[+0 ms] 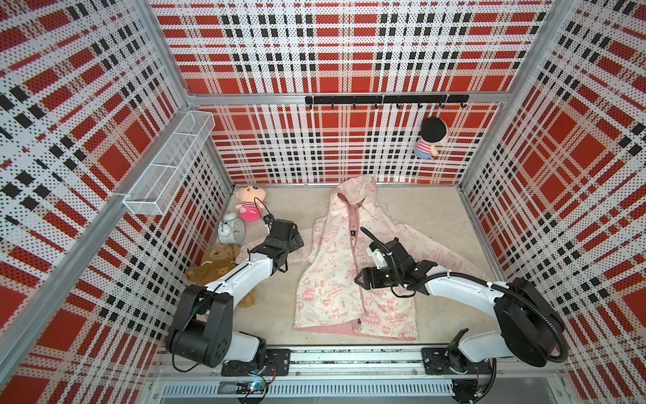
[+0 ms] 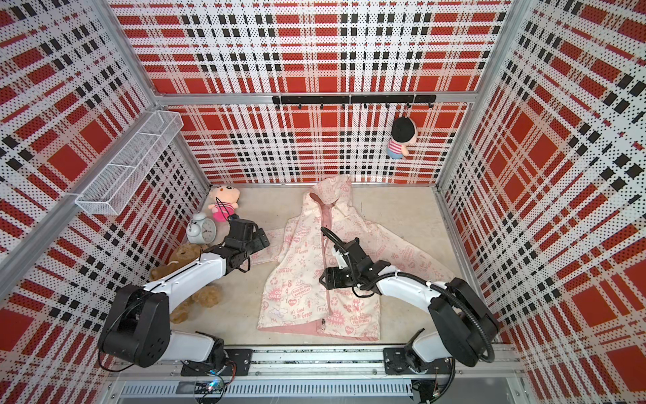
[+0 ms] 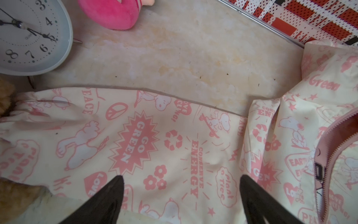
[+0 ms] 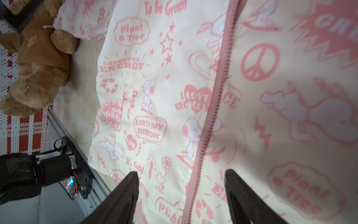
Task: Unzip the jacket
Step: Smooth out the jacket at the center of the board.
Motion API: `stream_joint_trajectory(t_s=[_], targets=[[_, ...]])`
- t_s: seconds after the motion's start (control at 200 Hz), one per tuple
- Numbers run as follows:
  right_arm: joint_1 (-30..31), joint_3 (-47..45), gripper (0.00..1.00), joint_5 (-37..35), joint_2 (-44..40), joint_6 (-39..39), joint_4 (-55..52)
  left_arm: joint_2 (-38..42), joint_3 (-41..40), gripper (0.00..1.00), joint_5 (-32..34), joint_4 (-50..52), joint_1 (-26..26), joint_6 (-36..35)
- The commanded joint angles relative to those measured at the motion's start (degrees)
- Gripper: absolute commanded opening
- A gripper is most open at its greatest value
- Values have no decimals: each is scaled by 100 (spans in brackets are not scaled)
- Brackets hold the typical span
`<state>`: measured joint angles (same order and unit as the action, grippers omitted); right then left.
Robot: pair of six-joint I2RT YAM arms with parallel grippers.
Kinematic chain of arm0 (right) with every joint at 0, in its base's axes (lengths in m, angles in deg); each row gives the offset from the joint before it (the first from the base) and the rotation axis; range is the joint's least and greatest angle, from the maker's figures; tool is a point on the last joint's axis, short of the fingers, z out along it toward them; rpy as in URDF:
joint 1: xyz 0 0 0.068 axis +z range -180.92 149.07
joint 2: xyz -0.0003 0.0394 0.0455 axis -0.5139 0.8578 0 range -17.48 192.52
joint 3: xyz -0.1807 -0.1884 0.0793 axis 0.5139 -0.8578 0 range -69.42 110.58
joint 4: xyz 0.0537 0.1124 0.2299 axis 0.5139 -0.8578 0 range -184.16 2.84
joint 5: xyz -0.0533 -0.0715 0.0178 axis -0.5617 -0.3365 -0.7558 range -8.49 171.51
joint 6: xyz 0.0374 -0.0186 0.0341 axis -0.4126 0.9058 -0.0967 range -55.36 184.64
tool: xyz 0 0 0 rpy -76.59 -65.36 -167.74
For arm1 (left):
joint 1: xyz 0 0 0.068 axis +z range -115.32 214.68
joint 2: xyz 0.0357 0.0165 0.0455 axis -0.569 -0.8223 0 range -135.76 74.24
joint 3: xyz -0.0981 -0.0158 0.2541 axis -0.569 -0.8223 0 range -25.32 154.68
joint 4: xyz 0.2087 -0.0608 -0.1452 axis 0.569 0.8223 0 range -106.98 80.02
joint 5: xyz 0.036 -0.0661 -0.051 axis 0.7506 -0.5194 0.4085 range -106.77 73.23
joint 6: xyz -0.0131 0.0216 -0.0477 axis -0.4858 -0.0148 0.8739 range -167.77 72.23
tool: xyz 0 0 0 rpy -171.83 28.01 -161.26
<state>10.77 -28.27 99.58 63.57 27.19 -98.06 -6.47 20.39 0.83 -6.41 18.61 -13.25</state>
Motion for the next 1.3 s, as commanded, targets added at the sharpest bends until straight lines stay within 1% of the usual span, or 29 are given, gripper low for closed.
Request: stream_joint_trajectory(t_s=[0.0,0.165,0.311,0.476,0.621,0.827,0.912,0.977,1.012,1.107,1.228,1.293], targets=[[360,-222,73,-206,-247,-610,75,225,-178,93,-125,-356,26,87],[819,-603,71,-355,-414,-1198,320,318,-380,93,-255,-492,24,134],[1195,-905,68,-529,-455,-1659,563,495,-525,93,-284,-546,16,96],[1477,-1015,61,-764,-376,-1934,499,695,-645,92,-309,-499,8,37],[1617,-1168,54,-830,-358,-2140,543,934,-791,92,-329,-477,7,46],[1770,-1171,53,-1019,-341,-2249,326,1127,-895,93,-343,-434,15,21],[1790,-1170,56,-1080,-270,-2276,301,1130,-898,93,-327,-407,17,2],[1799,-1188,56,-1166,-231,-2308,332,1127,-906,93,-319,-406,10,-7],[1807,-1201,54,-1213,-231,-2333,348,1128,-906,93,-309,-402,17,-7],[1823,-1206,39,-1315,-317,-2376,342,1128,-898,93,-290,-406,17,0],[1877,-1137,24,-1456,-568,-2409,154,1097,-880,93,-284,-441,29,2],[1919,-1053,20,-1543,-723,-2406,-6,1063,-864,93,-288,-463,42,11]])
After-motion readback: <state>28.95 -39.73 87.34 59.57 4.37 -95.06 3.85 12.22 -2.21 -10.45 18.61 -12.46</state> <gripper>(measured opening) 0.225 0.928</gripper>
